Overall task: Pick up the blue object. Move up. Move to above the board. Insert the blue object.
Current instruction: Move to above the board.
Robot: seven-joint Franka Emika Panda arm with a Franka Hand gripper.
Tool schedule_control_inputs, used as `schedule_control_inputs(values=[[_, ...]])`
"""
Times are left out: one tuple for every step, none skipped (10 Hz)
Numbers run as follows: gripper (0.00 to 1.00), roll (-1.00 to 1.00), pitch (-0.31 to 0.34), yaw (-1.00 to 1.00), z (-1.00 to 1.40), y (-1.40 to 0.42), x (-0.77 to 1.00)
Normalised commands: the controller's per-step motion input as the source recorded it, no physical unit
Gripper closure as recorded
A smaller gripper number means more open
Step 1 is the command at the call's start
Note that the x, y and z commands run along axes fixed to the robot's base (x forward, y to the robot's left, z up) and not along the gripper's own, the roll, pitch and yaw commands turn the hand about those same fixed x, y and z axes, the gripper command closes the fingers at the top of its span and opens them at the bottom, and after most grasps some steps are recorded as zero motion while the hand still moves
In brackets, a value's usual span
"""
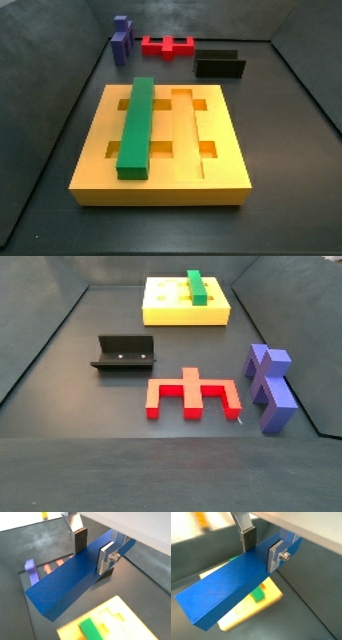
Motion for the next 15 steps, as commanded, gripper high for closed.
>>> schedule_control_inputs(values=[[1.0, 0.0, 0.071, 1.0, 0.31, -1.4, 0.45], [1.0, 0.01, 0.077, 1.0, 0.18, -0.77, 0.25], [1.0, 0.01, 0.082, 1.0, 0.09, -0.35, 0.17], [1.0, 0.0, 0.079, 1.0, 0.05, -0.15, 0.07], [1.0, 0.0, 0.08, 1.0, 0.04, -0.09, 0.04], [1.0, 0.0, 0.085, 1.0, 0.03, -0.06, 0.04], [1.0, 0.0, 0.091, 1.0, 0.03, -0.04, 0.05], [1.0, 0.01, 0.102, 1.0, 0.03, -0.04, 0.05], [1.0, 0.01, 0.112, 1.0, 0.03, -0.03, 0.05], [1.0, 0.01, 0.128, 1.0, 0.03, -0.03, 0.05], [1.0, 0.01, 0.143, 1.0, 0.03, -0.03, 0.05], [1.0, 0.01, 0.161, 1.0, 0.03, -0.03, 0.05], [1.0, 0.02, 0.186, 1.0, 0.03, -0.02, 0.06], [1.0, 0.03, 0.234, 1.0, 0.03, -0.02, 0.06], [1.0, 0.04, 0.252, 0.88, 0.03, -0.02, 0.07]])
